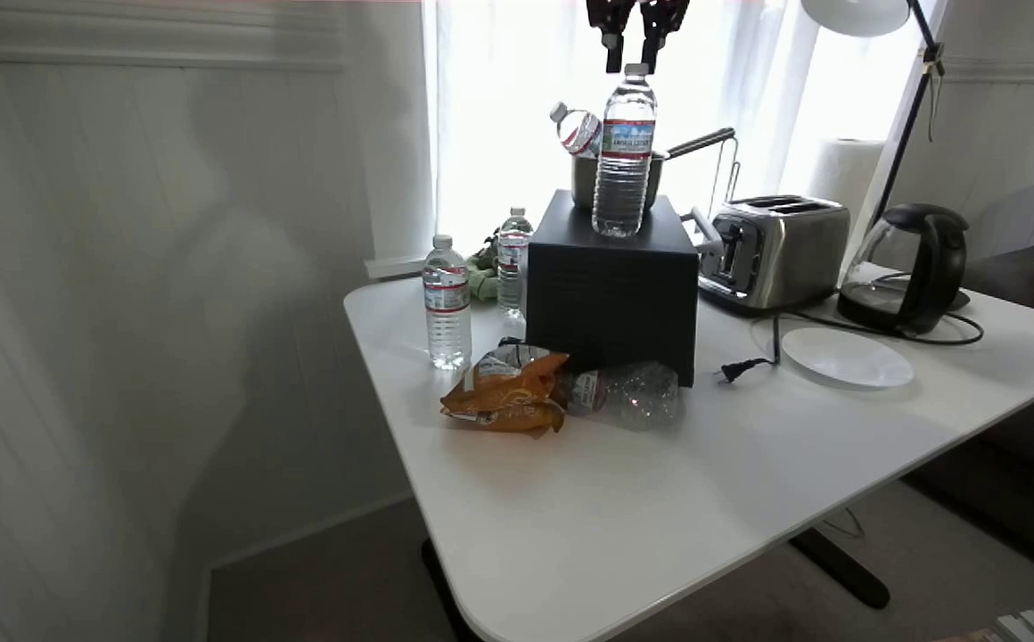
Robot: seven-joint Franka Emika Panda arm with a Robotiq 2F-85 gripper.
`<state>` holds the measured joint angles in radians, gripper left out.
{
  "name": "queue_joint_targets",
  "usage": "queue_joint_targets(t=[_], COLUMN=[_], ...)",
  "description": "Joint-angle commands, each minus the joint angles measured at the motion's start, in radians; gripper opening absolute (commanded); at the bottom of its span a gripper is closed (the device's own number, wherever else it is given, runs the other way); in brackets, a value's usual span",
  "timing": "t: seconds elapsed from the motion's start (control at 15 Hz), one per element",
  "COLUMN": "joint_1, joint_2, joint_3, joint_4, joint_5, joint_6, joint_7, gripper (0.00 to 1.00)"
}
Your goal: Move the bottle of water from the top of the mini oven to the table
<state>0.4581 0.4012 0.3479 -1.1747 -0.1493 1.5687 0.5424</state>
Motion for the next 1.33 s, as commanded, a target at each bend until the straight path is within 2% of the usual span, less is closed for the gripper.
queue_joint_targets(t=[0.0,0.07,0.13,0.2,0.4,0.67,0.73,0.93,1.07,1.13,1.27], joint_1=[0.000,0.000,0.001,0.003,0.010,0.045,0.095,0.139,0.165,0.159,0.175], joint_2=[-0.004,-0.007,-0.009,-0.010,-0.012,-0.011,-0.005,0.028,0.064,0.090,0.134], joint_3=[0.002,0.003,0.003,0.003,0.003,-0.002,-0.052,-0.068,-0.075,-0.051,-0.058], joint_4=[-0.006,-0.007,-0.008,-0.007,-0.001,0.039,0.075,0.166,0.240,0.287,0.363], joint_5=[0.001,0.001,-0.002,-0.006,-0.020,-0.113,-0.140,-0.191,-0.176,-0.190,-0.197], joint_6=[-0.026,-0.030,-0.032,-0.034,-0.040,-0.043,-0.063,-0.080,-0.083,-0.095,-0.092], joint_7=[-0.012,-0.012,-0.012,-0.013,-0.013,-0.026,-0.042,-0.086,-0.118,-0.127,-0.150], gripper=[0.55,0.37,0.29,0.27,0.06,0.08,0.08,0.08,0.08,0.08,0.08])
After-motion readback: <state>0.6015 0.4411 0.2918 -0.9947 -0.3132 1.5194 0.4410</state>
